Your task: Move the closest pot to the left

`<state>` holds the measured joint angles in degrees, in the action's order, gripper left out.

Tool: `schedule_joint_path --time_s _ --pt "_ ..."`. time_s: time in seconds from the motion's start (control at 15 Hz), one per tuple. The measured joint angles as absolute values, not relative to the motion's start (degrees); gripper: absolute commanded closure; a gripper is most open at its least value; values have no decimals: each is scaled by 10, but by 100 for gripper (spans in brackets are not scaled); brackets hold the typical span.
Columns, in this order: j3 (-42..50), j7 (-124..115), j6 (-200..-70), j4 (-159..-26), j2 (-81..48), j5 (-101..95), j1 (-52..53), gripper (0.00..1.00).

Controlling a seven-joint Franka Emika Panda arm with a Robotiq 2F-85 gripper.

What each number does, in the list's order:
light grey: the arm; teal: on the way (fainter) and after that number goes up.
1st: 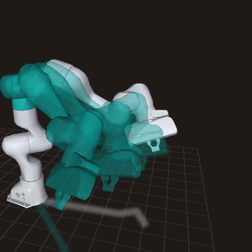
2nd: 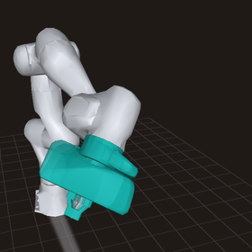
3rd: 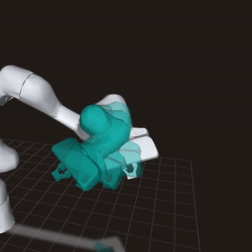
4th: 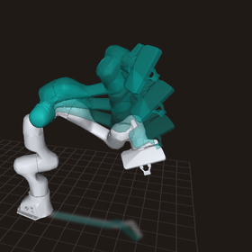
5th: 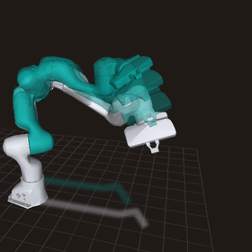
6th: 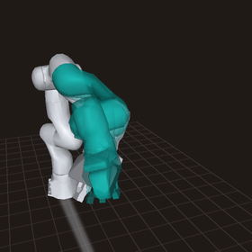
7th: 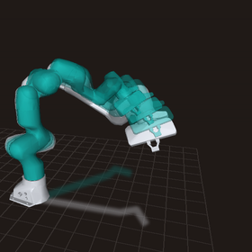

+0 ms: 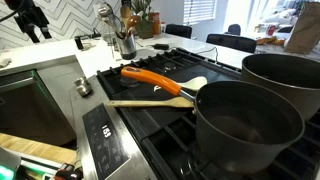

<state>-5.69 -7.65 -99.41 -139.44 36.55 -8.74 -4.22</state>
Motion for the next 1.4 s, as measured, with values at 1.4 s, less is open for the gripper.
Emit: schedule_joint_path --time_s 1.4 --pt "-34 -84 -1000 -1386 366 -90 -53 0"
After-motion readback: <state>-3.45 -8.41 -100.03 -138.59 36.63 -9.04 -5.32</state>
